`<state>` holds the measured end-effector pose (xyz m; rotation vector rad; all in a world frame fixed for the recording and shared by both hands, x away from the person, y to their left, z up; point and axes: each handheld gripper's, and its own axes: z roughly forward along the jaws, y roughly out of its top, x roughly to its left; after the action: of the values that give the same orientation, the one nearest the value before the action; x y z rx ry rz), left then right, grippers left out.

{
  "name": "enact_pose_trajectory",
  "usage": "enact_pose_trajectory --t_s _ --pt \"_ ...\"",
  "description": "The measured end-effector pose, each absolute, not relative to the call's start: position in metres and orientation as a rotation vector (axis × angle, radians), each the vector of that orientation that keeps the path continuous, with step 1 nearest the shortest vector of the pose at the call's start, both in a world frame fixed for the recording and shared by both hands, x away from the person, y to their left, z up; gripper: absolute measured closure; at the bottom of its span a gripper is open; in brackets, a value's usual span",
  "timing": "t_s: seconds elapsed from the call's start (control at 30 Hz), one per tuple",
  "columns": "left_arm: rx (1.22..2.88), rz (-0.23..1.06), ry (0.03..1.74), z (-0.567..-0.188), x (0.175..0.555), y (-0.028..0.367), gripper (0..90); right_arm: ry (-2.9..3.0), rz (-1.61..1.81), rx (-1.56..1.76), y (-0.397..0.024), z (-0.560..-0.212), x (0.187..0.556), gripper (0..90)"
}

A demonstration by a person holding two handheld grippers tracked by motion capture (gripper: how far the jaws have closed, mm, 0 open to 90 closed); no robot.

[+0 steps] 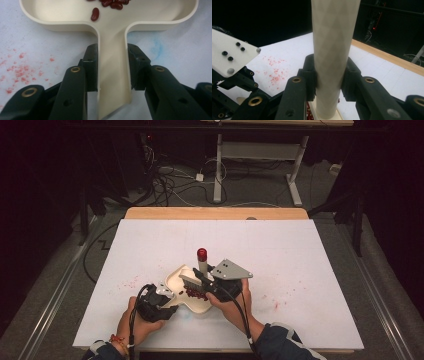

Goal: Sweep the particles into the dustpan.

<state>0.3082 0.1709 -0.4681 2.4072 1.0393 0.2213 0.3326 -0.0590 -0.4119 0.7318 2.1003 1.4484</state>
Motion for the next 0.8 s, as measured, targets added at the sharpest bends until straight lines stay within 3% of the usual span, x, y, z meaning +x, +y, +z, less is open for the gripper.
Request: enact_pose_trajectory --t_s 0.5,0.8 --pt "2.437 0.218 1.001 -0.468 0.296 0.188 63.6 2.010 1.491 0.736 -0.109 -0.382 0.330 70.5" --pt "2.446 0.222 1.013 -0.468 0.294 0.185 63.5 2.001 1.326 0.782 -0.134 -0.398 0.338 70.5"
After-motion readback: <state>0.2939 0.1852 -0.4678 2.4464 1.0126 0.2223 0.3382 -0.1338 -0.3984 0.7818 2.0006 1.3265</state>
